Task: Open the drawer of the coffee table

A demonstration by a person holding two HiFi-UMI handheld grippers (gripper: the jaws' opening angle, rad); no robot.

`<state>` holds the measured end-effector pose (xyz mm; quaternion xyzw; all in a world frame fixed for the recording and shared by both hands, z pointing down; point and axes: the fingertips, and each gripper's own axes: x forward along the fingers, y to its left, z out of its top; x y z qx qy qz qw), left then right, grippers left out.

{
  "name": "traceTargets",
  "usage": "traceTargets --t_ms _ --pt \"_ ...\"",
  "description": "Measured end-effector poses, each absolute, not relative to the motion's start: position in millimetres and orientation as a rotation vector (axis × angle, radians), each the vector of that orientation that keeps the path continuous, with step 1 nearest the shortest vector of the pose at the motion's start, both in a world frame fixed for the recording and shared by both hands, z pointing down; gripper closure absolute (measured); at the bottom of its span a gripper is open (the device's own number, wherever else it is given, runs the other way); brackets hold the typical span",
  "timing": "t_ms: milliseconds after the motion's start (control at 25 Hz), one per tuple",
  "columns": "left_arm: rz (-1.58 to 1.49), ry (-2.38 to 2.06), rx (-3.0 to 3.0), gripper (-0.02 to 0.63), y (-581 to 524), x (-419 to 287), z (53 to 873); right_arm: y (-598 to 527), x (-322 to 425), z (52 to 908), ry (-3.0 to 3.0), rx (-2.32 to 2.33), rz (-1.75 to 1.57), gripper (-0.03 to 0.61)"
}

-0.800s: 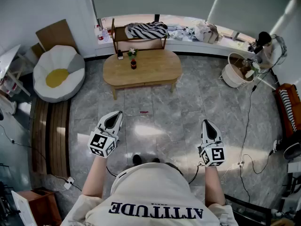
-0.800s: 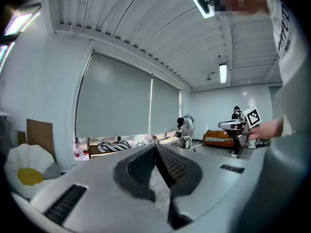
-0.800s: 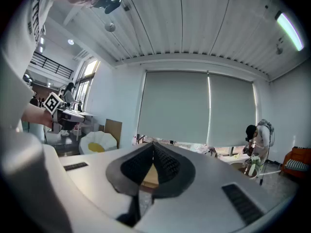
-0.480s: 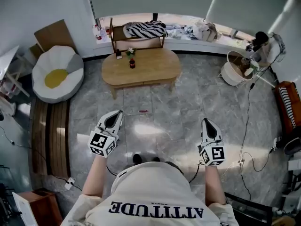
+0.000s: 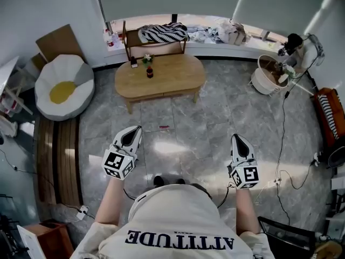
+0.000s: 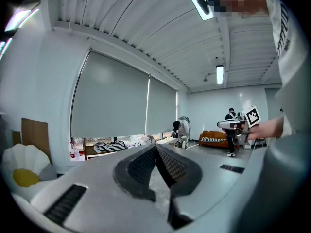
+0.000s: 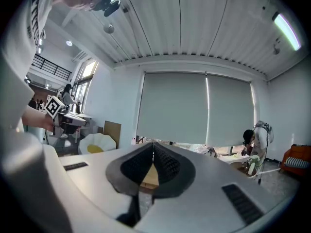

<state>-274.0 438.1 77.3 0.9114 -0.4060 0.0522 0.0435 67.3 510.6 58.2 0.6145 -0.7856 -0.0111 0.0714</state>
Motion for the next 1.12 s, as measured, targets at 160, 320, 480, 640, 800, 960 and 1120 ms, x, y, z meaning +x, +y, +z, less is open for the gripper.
traceTargets --t_ms 160,320,480,640,800,960,1120 --pt "0.165 -1.219 2.794 0.594 434.0 -280.2 78.2 510.4 59.0 56.3 -2.356 1.856 -0.043 0.559" --pt "0.170 -1.187 2.803 0.594 431.5 -289.6 80.0 513.2 45.2 55.1 -2.364 1.860 -0.049 0.558" --pt "0.167 -1.182 2.826 0.594 426.0 -300.5 79.4 514.8 24.2 55.4 -2.371 1.837 -0.083 0.558" --pt "0.166 -1.153 2.862 0.594 423.9 -307.5 77.5 514.0 13.7 55.1 -2.363 1.869 -0.069 0.559" --pt "0.161 -1.106 2.887 0.594 423.6 -314.9 78.5 514.2 6.9 56.7 -2.360 1.895 -0.045 0.560" --pt "0.134 -1.099 2.877 0.594 416.4 -324.4 80.4 510.4 -2.6 57.3 -2.358 1.881 -0.049 0.560" --pt "0.153 -1.096 2.876 0.594 408.7 -323.8 83.5 502.6 -4.6 59.1 -2.365 1.863 -0.046 0.560"
